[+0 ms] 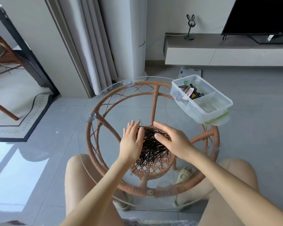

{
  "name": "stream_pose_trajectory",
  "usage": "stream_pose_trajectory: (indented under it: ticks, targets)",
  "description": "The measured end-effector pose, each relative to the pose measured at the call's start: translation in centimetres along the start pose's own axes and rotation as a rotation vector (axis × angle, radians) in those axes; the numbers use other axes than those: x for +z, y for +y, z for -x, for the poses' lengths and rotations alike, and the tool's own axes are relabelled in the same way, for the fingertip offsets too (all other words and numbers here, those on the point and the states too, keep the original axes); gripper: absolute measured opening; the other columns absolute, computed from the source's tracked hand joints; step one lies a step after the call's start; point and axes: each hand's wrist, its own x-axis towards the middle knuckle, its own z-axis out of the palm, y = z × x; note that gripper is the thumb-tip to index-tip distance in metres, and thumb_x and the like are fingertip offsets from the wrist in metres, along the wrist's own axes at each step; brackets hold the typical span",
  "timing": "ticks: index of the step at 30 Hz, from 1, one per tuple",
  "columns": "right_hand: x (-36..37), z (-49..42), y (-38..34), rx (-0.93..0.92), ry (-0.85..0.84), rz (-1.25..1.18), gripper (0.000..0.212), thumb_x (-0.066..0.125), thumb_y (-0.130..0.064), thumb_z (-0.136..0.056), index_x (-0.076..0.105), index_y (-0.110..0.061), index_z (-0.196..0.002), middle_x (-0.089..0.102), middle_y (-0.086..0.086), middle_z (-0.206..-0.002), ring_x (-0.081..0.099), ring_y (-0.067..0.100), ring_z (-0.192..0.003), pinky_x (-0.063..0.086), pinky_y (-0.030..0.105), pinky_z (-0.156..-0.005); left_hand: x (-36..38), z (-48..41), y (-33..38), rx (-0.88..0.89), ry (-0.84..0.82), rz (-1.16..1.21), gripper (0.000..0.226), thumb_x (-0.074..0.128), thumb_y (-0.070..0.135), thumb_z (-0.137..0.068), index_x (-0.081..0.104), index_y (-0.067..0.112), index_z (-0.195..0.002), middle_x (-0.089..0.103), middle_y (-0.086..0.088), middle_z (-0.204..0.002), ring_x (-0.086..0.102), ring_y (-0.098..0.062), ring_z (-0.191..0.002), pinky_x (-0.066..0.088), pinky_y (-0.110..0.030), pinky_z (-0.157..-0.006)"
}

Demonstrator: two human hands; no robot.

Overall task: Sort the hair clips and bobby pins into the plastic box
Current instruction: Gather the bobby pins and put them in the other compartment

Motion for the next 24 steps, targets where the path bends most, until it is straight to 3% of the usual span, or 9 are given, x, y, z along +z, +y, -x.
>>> stream_pose_trajectory:
  ticks: [2, 5, 8, 12, 17, 24]
  targets:
    - [-1.3, 2.3, -0.1, 0.041, 0.027, 0.110, 0.076, 0.058, -0.055, -0.078, 0.029, -0.025, -0.142, 0.036, -0.009, -0.147, 0.033, 0.004, -0.133, 0.029, 0.033, -0.113, -1.4, 1.4, -0.3, -0.033, 0.026, -0.093, 0.060, 0.035, 0.056, -0.091, 0.032, 0.024, -0.142, 0.025, -0.005, -0.155, 0.017, -0.020, -0.145, 0.017, -0.040, -0.119]
    - [-1.1, 4.5, 0.4, 0.118, -0.083, 0.426, 0.116, 0.043, -0.083, -0.055, 0.007, -0.022, -0.147, 0.016, -0.005, -0.156, 0.018, 0.015, -0.141, 0.014, 0.035, -0.115, -3.3, 4.3, -0.2, -0.113, -0.020, -0.463, 0.095, 0.031, 0.084, -0.069, 0.024, 0.026, -0.143, 0.039, -0.009, -0.142, 0.036, -0.028, -0.132, 0.035, -0.044, -0.108]
    - [0.7, 4.2, 1.2, 0.119, -0.105, 0.594, 0.122, 0.050, -0.082, -0.056, -0.002, -0.019, -0.147, 0.015, 0.000, -0.156, 0.016, 0.020, -0.141, 0.013, 0.038, -0.116, -2.8, 6.0, 0.8, -0.119, -0.170, -0.648, 0.108, 0.043, 0.083, -0.064, 0.007, 0.023, -0.147, 0.038, -0.011, -0.136, 0.036, -0.028, -0.127, 0.038, -0.042, -0.103]
    - [1.7, 1.9, 0.8, 0.053, -0.004, 0.496, 0.099, 0.067, -0.056, -0.069, 0.021, -0.013, -0.145, 0.038, 0.001, -0.145, 0.032, 0.023, -0.131, 0.028, 0.034, -0.110, -0.9, 5.5, 1.5, -0.026, -0.154, -0.634, 0.101, 0.062, 0.060, -0.073, 0.005, 0.020, -0.147, 0.040, -0.013, -0.126, 0.040, -0.028, -0.117, 0.039, -0.033, -0.097]
    - [1.8, 0.8, 0.0, 0.011, 0.080, 0.358, 0.055, 0.069, -0.019, -0.080, 0.050, -0.011, -0.130, 0.059, 0.008, -0.126, 0.048, 0.025, -0.121, 0.036, 0.032, -0.103, -0.6, 3.4, 2.1, -0.001, -0.061, -0.429, 0.064, 0.068, 0.027, -0.080, 0.038, 0.020, -0.137, 0.052, -0.010, -0.114, 0.054, -0.027, -0.104, 0.044, -0.028, -0.085]
    - [0.4, 0.8, -1.0, 0.001, 0.189, 0.225, 0.032, 0.070, -0.012, -0.079, 0.067, -0.007, -0.110, 0.069, 0.009, -0.110, 0.062, 0.021, -0.106, 0.035, 0.012, -0.088, -2.5, 2.6, 2.9, 0.065, 0.025, -0.329, 0.033, 0.066, 0.014, -0.083, 0.066, 0.015, -0.115, 0.069, -0.006, -0.111, 0.064, -0.023, -0.098, 0.051, -0.030, -0.089]
